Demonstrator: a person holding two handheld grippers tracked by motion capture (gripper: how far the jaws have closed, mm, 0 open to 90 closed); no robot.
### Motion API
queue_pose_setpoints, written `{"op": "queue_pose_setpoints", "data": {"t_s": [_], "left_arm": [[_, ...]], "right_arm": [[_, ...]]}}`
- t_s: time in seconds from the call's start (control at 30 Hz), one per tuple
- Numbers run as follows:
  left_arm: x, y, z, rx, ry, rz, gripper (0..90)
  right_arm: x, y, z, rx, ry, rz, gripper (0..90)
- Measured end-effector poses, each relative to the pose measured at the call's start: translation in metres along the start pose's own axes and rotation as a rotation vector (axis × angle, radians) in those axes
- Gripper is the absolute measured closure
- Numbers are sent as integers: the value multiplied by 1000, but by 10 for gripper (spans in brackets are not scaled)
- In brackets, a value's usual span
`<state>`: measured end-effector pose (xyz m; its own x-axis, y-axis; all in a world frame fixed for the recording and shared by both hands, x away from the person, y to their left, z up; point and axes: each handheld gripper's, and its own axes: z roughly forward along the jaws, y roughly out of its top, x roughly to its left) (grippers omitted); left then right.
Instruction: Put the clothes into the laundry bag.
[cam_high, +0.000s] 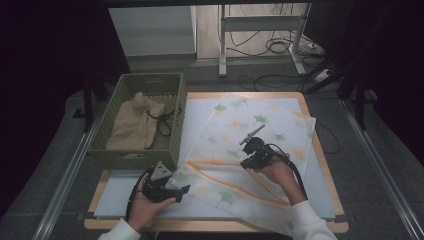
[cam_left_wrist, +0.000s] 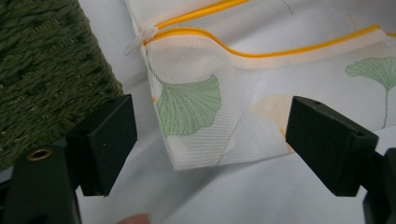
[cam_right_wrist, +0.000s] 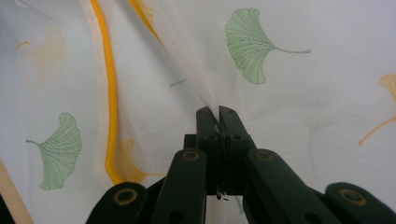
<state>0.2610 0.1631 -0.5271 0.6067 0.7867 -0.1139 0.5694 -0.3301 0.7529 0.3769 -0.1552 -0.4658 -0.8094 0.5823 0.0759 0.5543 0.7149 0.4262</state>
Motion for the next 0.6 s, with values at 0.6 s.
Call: {"op": "queue_pose_setpoints", "data": {"t_s": [0.6], "left_arm": [[0,0,0,1,2,0,162]], "right_arm": [[-5,2,-15,-43,6,-1,873]]}}
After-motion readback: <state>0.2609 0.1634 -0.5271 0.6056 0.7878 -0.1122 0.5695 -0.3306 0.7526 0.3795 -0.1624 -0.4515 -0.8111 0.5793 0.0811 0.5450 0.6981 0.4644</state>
